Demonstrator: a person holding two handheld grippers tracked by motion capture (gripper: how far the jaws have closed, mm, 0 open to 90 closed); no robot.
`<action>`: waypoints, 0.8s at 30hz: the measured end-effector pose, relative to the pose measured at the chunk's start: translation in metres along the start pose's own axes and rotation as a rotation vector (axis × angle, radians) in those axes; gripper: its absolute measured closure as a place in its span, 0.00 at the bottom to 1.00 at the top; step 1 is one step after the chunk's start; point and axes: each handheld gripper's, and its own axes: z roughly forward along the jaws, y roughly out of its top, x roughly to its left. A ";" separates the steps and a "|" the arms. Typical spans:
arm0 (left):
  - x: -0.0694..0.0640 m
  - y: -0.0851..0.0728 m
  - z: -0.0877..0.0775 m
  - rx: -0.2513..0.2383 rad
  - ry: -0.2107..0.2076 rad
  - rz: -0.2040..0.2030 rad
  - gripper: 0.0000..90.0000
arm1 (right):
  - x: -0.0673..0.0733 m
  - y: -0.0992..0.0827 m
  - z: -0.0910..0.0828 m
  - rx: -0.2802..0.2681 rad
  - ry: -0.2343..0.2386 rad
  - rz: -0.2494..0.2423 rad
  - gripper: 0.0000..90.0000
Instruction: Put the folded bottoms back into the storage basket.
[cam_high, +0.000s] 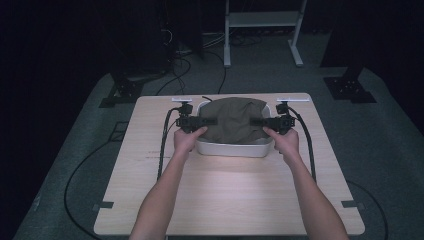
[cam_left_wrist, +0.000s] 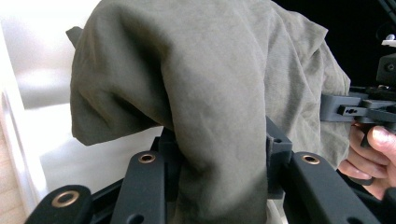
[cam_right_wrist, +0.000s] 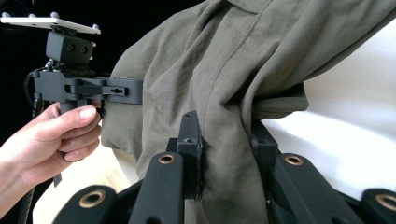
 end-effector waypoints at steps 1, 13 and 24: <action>0.000 0.000 0.000 0.001 0.002 -0.001 0.67 | 0.000 0.000 0.000 0.002 -0.001 0.002 0.80; -0.001 -0.002 0.003 0.029 0.053 0.029 0.66 | -0.004 -0.004 0.006 0.020 -0.011 0.009 0.80; -0.003 -0.006 0.006 0.030 0.091 0.043 0.63 | -0.012 -0.012 0.009 0.042 -0.038 0.025 0.80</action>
